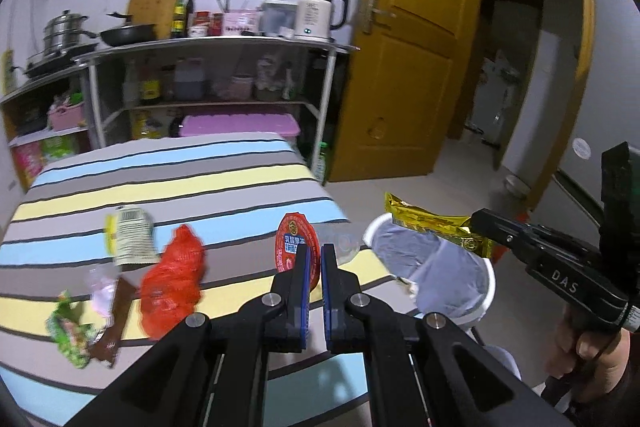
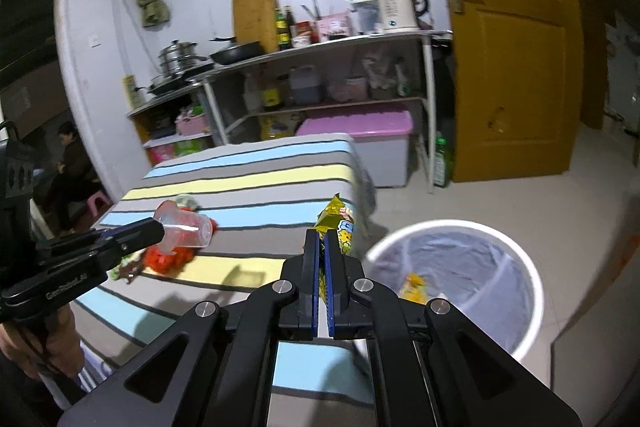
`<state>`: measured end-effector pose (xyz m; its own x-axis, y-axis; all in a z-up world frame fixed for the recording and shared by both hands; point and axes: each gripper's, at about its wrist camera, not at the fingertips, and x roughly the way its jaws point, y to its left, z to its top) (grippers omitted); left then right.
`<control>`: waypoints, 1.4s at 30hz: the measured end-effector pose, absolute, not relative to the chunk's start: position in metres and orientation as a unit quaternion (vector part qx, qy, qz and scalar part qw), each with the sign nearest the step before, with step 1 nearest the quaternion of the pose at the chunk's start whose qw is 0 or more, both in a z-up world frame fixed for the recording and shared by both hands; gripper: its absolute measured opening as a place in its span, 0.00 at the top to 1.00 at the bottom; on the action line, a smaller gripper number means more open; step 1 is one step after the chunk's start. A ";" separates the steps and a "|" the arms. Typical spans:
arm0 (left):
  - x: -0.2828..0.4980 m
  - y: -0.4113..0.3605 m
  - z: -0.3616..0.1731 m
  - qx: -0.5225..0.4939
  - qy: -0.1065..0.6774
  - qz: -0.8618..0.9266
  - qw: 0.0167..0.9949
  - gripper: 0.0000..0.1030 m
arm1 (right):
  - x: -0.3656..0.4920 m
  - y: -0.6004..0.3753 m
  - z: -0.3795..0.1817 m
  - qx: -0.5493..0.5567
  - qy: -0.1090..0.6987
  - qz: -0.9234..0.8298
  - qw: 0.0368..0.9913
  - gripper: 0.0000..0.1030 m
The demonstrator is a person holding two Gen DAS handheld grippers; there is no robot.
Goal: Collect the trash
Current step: 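Carry the sauce packet and yellow wrapper over the bin while opening both tools to drop them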
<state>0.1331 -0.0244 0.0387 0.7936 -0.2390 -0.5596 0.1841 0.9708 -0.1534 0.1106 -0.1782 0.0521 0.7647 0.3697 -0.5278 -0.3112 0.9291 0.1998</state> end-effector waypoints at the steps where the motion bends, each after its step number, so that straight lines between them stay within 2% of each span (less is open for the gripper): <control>1: 0.136 -0.032 0.037 -0.042 0.303 -0.119 0.945 0.96 | 0.111 -0.184 0.050 0.052 0.293 0.175 0.938 0.98; 25: 0.170 -0.113 0.010 -0.013 0.334 -0.196 0.922 0.96 | 0.124 -0.244 0.013 0.082 0.337 0.117 0.931 0.97; 29: 0.178 -0.124 0.003 -0.009 0.344 -0.205 0.917 0.96 | 0.127 -0.250 0.007 0.088 0.344 0.110 0.928 0.92; 31: 0.182 -0.127 -0.001 -0.007 0.348 -0.207 0.914 0.96 | 0.129 -0.252 0.004 0.092 0.347 0.107 0.927 0.85; 33: 0.185 -0.130 -0.005 -0.005 0.352 -0.209 0.912 0.96 | 0.130 -0.254 0.002 0.094 0.348 0.105 0.927 0.69; 42: 0.200 -0.145 -0.021 -0.001 0.366 -0.229 0.902 0.95 | 0.132 -0.261 0.000 0.098 0.347 0.096 0.928 0.68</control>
<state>0.1998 -0.1454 -0.0210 0.6271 -0.4141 -0.6598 0.4129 0.8949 -0.1693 0.1315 -0.2609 0.0003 0.7404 0.2457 -0.6257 -0.1094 0.9624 0.2484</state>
